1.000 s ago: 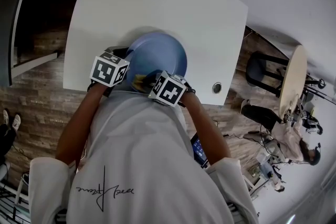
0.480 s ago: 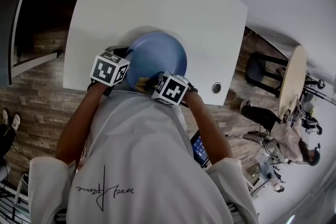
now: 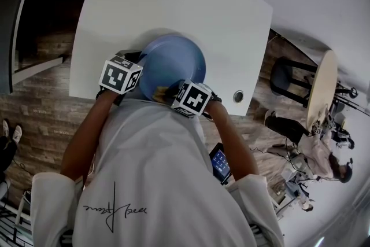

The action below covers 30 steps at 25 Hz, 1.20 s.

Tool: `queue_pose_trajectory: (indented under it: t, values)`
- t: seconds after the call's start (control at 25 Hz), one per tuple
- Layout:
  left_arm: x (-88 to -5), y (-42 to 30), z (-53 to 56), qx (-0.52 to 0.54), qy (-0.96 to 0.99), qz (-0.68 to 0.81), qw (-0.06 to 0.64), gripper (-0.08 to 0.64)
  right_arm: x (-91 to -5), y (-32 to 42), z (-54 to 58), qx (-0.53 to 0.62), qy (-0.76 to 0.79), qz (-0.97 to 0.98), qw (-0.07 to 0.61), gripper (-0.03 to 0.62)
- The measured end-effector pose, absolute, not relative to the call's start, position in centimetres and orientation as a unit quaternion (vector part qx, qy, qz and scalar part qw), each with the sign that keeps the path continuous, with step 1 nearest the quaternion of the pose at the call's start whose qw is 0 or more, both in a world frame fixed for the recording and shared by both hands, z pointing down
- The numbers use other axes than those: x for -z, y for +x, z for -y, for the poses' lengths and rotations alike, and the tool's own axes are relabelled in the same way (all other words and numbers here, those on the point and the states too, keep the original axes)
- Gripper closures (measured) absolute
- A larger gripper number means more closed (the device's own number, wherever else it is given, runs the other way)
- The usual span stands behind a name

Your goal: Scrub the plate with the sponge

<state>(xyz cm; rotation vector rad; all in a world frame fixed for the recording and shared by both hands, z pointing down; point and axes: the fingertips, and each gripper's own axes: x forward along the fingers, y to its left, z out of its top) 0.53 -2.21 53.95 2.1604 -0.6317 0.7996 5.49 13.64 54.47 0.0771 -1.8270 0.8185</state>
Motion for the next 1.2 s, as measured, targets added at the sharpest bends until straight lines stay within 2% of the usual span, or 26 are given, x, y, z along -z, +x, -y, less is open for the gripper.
queue_pose_trajectory:
  t: [1.2]
  values:
    - [-53.9,0.7,2.2,-0.312,0.841,0.246,0.367,0.500,-54.4,9.0,-13.5,-0.369,0.032,0.742,0.559,0.561]
